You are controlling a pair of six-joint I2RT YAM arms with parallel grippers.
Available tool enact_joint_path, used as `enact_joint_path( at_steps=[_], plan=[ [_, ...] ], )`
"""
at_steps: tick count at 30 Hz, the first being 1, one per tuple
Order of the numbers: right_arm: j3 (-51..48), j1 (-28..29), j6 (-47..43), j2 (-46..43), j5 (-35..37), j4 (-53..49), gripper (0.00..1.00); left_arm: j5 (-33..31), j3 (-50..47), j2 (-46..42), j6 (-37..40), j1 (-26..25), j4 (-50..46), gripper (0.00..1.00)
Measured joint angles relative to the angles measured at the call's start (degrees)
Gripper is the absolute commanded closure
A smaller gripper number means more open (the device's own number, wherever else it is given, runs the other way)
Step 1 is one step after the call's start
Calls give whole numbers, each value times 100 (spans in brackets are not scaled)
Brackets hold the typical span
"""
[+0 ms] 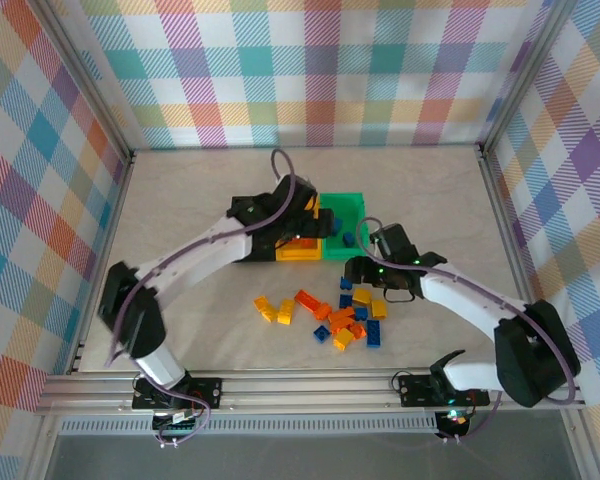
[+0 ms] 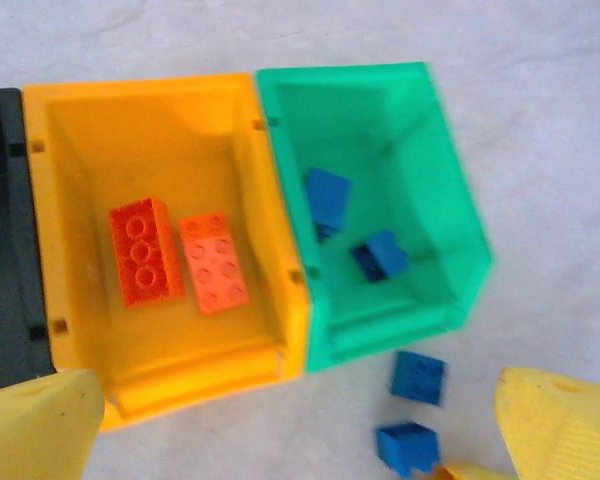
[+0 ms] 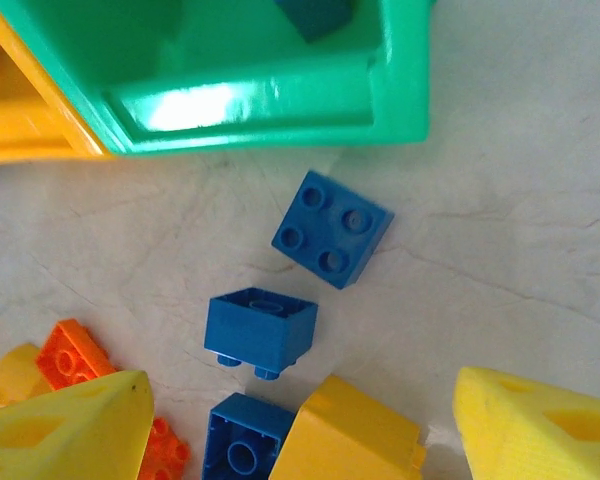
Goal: Sort the legos into containers by color
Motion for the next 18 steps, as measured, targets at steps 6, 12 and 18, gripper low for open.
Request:
enact_joint_path(
  at_steps=[6,12,18],
  plan=[
    [273,546,146,767,372,-9,24,35,-1880,-1255,-496,-284,472,0],
    [581,841,350,1270,765,-11,38,-136,-3171,-2135,-894,-282,516,0],
    [748,885,520,1582,1027,-15,54,-313,-3515,-2605,-1078,-282,660,0]
  ],
)
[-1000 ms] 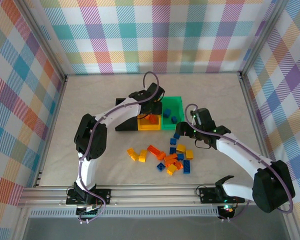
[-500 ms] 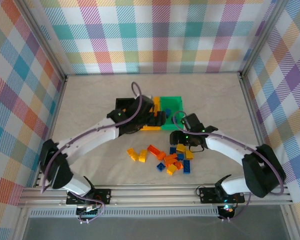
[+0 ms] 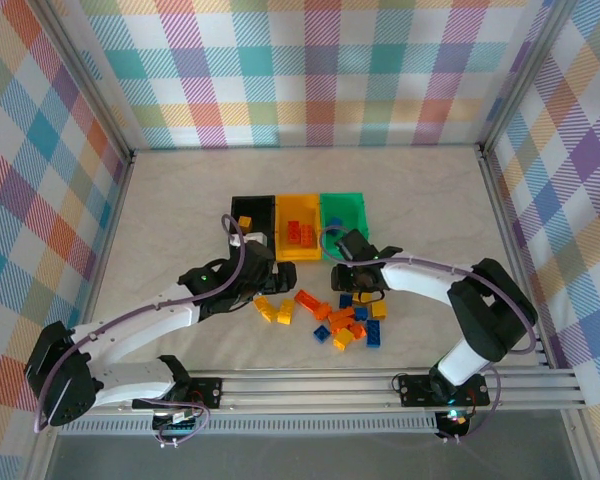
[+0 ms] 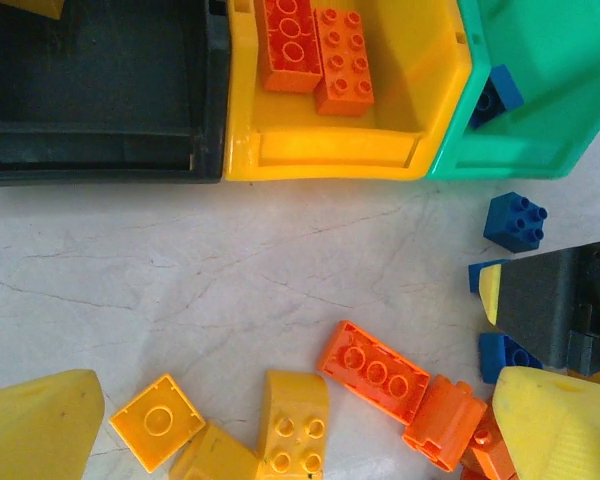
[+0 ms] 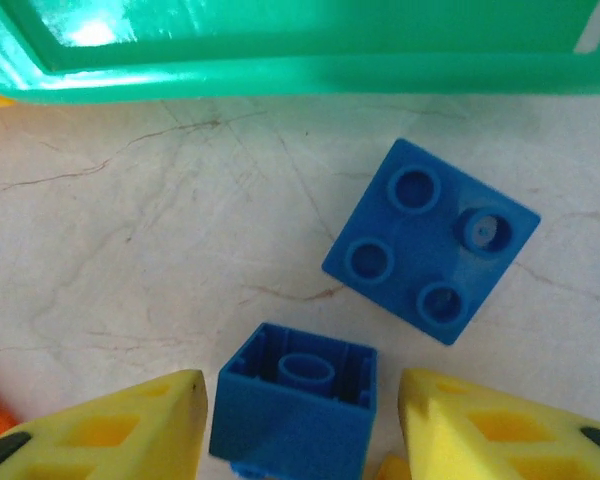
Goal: Sort the legos into containers by color
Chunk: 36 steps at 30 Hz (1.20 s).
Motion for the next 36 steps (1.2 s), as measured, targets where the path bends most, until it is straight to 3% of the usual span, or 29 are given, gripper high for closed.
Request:
enact_joint_path(
  at_steps=[7,17,26,30,34,36],
  plan=[
    [66,39,37,15,142,2,69,-37,-129,-13,-114,4,37,0],
    [474,-46,-256,-1285,195,-417,68,101,-254,-463,-85,15,131,0],
    [2463,-669,-636,256,146,-601,65,334,-299,-479,-66,15,118,0],
    [3016,-791,-713,949,216,-800,57,374,-350,-479,-66,15,68,0],
    [3388,-905,-715,1329,219,-966,29,380,-385,-490,-66,28,13,0],
    [3484,-927,-739,1405,188,-973,24,393,-411,-492,-63,48,-24,0]
  ],
)
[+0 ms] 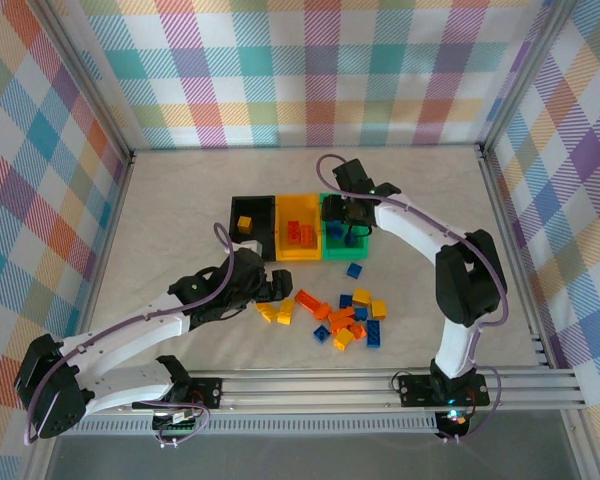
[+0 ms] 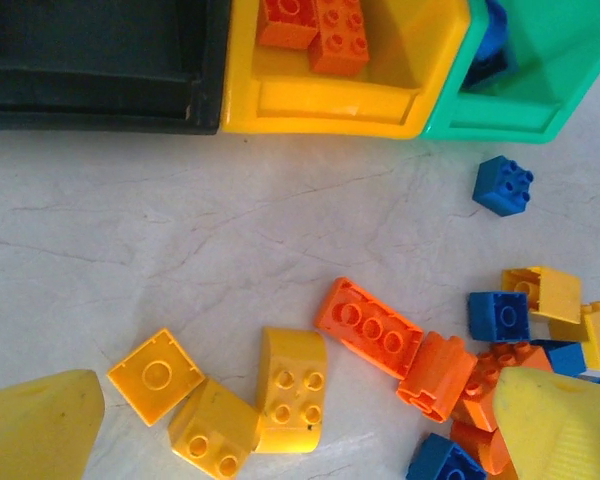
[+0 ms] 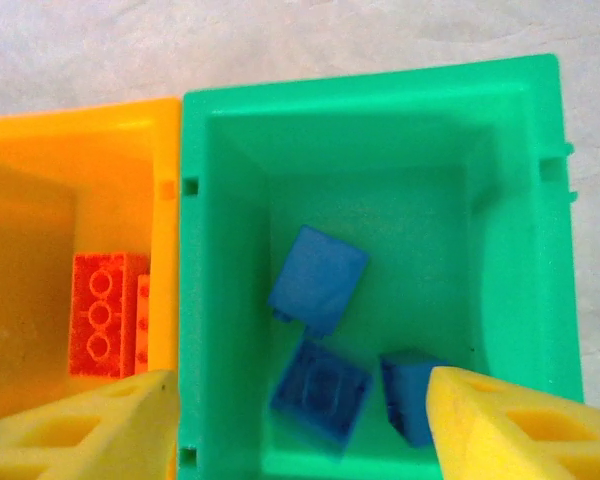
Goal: Sort the legos into containers by color
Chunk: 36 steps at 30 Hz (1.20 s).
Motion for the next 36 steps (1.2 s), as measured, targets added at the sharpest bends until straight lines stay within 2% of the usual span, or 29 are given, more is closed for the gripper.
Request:
enact_joint_path(
  at_steps=[6,11,17,22,28,36],
  plan=[
    [-131,-39,0,-205,-151,74,23,144,-11,52,90,28,-20,3],
    [-1121,103,4,-1211,-240,264,23,391,33,542,192,-55,-33,10],
    [-2409,223,76,-2173,-393,553,23,275,151,1250,216,-511,-227,14],
    [-3084,221,199,-2483,-452,654,23,-46,70,1303,72,-564,-326,27],
    [-3322,221,269,-2662,-470,761,23,-131,-15,1394,-24,-566,-330,34],
    [-3486,221,352,-2835,-494,964,23,-199,291,1613,37,-903,-413,34]
  ],
)
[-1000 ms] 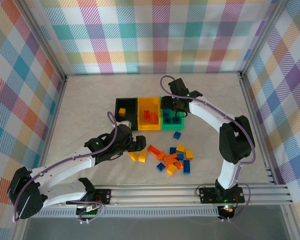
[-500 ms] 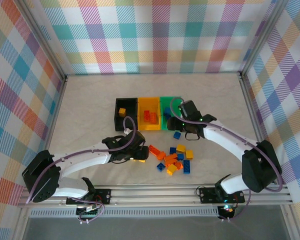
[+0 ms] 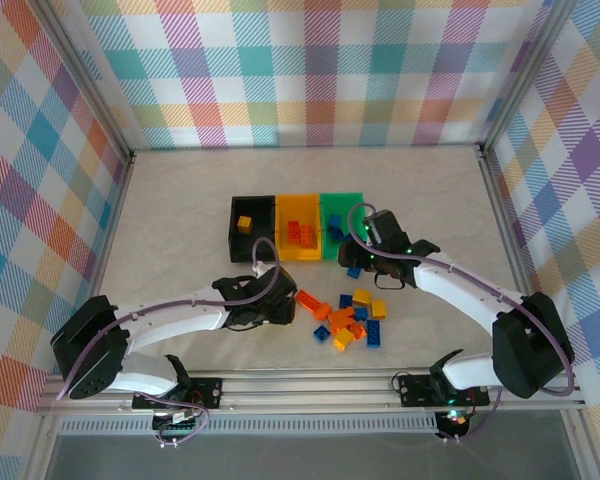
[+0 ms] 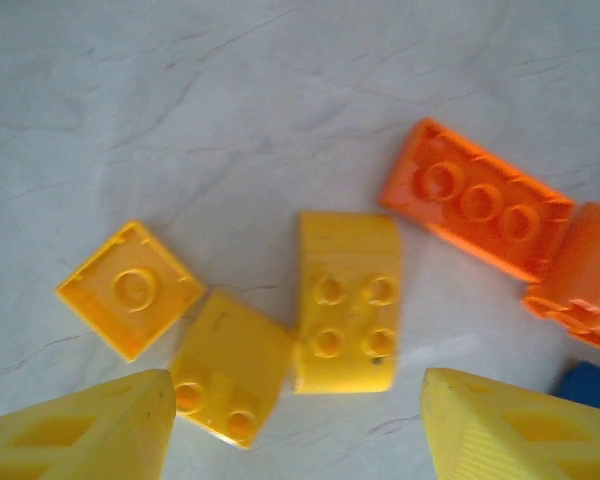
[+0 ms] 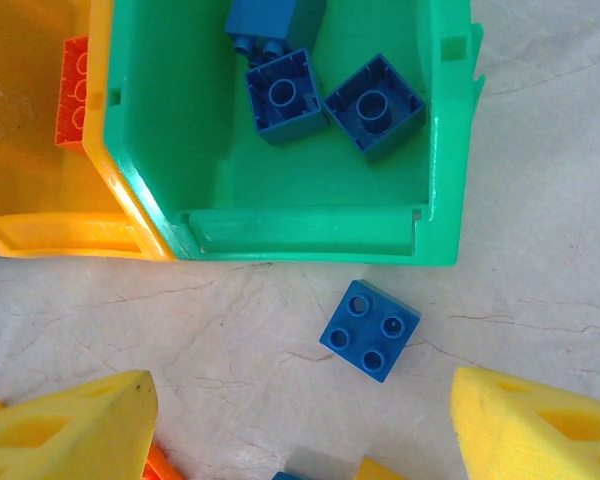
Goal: Sort the legos into containers by color
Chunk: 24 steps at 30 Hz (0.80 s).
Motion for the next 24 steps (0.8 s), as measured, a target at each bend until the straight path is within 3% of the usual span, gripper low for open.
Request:
enact_joint_path(
  at_steps=[13,24],
  plan=[
    [-203,0,-2,-393,11,-4,22,-334,638,1502,284,-129,151,39],
    [-212,-61,-2,-603,48,-13,22,-385,645,1768,238,-289,275,64]
  ],
)
